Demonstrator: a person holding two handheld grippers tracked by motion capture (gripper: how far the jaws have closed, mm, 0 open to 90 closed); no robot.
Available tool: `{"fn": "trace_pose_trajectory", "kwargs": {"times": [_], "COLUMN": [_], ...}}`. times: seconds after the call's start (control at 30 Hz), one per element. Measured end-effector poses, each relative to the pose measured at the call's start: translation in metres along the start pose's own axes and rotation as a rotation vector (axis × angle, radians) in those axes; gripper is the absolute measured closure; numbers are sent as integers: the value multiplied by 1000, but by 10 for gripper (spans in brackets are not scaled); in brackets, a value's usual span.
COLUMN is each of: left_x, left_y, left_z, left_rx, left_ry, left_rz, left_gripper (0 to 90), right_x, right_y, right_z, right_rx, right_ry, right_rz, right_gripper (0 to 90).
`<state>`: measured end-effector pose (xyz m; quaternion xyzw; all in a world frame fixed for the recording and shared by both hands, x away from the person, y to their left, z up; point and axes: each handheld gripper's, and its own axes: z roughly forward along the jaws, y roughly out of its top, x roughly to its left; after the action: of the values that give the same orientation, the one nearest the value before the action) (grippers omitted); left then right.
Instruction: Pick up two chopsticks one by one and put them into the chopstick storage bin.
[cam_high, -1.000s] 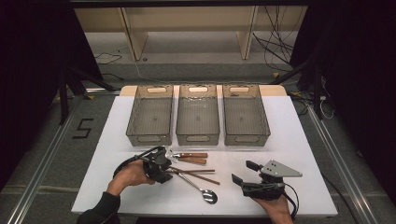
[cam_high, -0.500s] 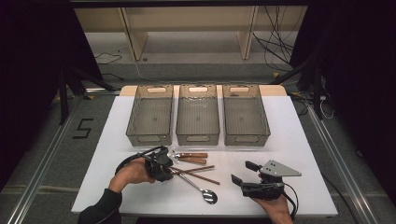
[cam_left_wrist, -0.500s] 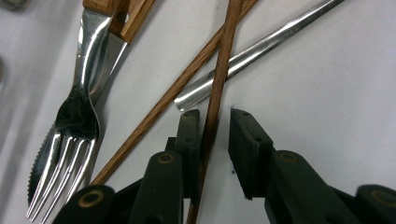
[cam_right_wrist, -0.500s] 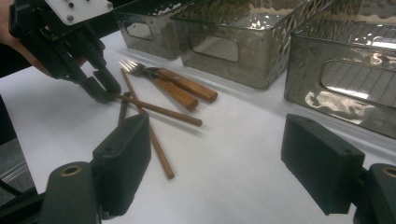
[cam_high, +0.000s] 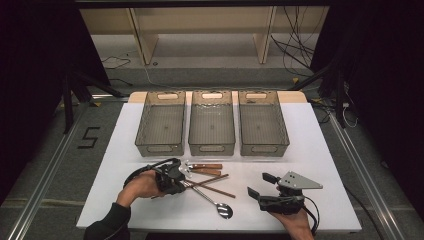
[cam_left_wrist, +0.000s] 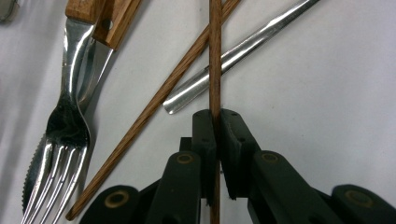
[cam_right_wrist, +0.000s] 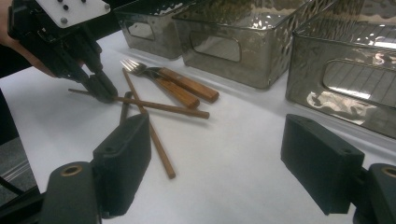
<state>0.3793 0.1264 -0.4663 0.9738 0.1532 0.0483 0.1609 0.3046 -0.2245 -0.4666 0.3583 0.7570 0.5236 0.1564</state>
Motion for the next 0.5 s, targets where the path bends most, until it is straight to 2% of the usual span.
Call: {"fn": "trace_pose_trajectory", "kwargs": {"times": [0.07, 0.23, 0.33, 0.43, 0.5], "left_x": [-1, -4, -5, -7, -7], "left_y": [-1, 0, 2, 2, 2], "left_z": [0, -5, -14, -24, -31], "left_rx": [-17, -16, -41, -83, -127], "left_ry": [-1, 8, 23, 31, 51], "left_rz": [-16, 6, -1, -5, -38], "left_gripper": [848, 852, 852, 852, 852], "right_x": [0, 0, 0, 0, 0], "right_y": [0, 0, 0, 0, 0], "right_z": [0, 0, -1, -1, -1], "right_rx": [0, 1, 3, 3, 3], "right_ry": [1, 1, 3, 3, 3], "right_rz": [0, 0, 2, 3, 3], "right_gripper": [252, 253, 253, 253, 254]}}
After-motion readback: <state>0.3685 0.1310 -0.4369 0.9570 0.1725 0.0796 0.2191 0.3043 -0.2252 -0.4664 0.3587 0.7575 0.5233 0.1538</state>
